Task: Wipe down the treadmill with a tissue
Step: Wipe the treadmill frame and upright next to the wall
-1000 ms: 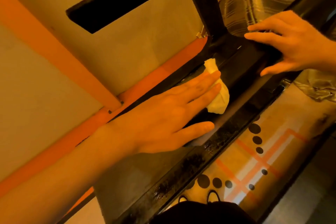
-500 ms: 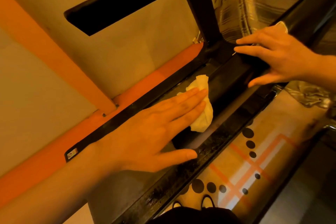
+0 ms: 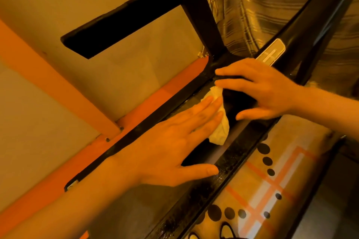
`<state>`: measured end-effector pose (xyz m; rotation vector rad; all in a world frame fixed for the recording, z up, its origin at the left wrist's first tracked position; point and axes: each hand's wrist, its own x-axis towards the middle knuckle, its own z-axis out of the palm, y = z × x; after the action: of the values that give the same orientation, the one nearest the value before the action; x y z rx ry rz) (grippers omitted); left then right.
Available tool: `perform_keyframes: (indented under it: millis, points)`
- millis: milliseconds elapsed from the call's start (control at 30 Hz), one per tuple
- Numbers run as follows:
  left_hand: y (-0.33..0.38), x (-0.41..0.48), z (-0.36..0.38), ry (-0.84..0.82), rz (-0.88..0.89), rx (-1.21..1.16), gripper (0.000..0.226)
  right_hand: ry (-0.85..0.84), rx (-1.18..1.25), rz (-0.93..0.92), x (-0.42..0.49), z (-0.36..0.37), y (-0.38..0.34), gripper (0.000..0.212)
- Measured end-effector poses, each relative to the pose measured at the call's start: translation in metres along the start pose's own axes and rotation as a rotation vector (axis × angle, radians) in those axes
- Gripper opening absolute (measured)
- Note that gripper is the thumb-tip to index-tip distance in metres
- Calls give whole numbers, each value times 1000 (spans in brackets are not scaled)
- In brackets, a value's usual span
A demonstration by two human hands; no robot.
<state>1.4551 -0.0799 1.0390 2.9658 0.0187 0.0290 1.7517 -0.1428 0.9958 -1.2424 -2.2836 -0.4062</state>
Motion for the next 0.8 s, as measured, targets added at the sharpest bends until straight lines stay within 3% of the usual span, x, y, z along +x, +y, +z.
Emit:
perform_keyframes:
  millis: [200, 400, 533, 800]
  points:
    - [-4, -21, 10, 152, -65, 60, 87, 136, 2, -75, 10, 16, -46, 65]
    - [-11, -37, 13, 295, -28, 121, 84, 73, -111, -83, 14, 41, -76, 70]
    - [-29, -58, 14, 240, -65, 100, 92, 4, -229, -44, 20, 39, -82, 66]
    - [-90, -84, 11, 183, -132, 185, 96, -116, -137, 252, 76, 13, -113, 61]
